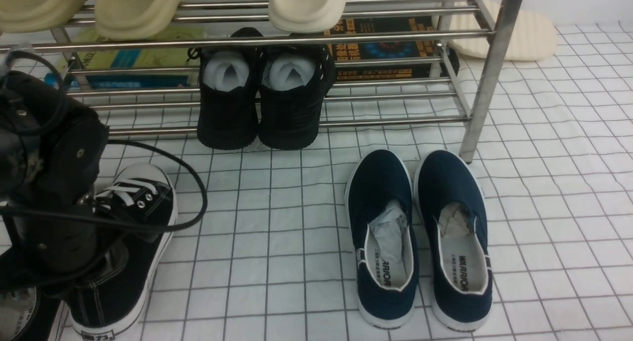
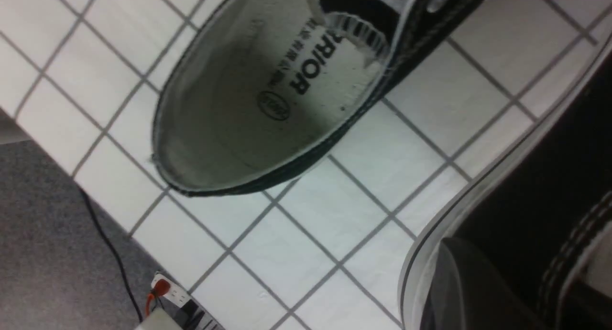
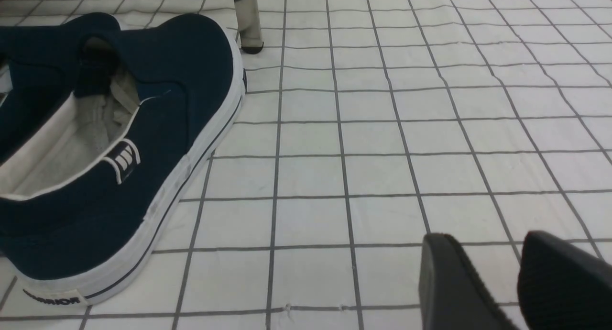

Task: Take the shoes off the shelf with your hand from the white checkered tablecloth.
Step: 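Set the held shoe down on the floor in front of the rack with the left gripper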

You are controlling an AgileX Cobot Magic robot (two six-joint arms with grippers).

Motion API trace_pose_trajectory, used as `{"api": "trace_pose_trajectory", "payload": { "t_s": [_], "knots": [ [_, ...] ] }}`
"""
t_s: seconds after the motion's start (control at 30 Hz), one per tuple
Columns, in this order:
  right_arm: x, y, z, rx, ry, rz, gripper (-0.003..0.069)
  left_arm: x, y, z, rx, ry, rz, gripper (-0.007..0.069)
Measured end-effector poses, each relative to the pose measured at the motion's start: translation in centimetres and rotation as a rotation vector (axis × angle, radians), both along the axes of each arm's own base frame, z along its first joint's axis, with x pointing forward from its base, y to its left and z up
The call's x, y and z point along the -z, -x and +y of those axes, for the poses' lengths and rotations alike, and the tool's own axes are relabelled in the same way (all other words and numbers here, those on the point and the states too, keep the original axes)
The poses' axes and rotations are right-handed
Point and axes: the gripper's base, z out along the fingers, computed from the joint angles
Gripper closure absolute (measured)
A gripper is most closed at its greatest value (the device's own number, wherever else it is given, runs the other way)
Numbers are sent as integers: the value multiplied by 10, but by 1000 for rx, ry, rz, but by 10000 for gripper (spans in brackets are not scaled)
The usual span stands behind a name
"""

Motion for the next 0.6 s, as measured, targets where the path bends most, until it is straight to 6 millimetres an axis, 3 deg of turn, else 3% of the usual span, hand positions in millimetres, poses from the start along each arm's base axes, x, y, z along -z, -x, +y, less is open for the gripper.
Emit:
{"api": "trace_pose_trajectory", "payload": {
  "t_s": [0.4, 0.6],
  "knots": [
    [0, 0, 0, 0, 1, 0, 420, 13, 5, 3, 4, -16, 14, 546],
    [0, 0, 0, 0, 1, 0, 420, 11, 5, 7, 17, -68, 17, 449]
  ]
}}
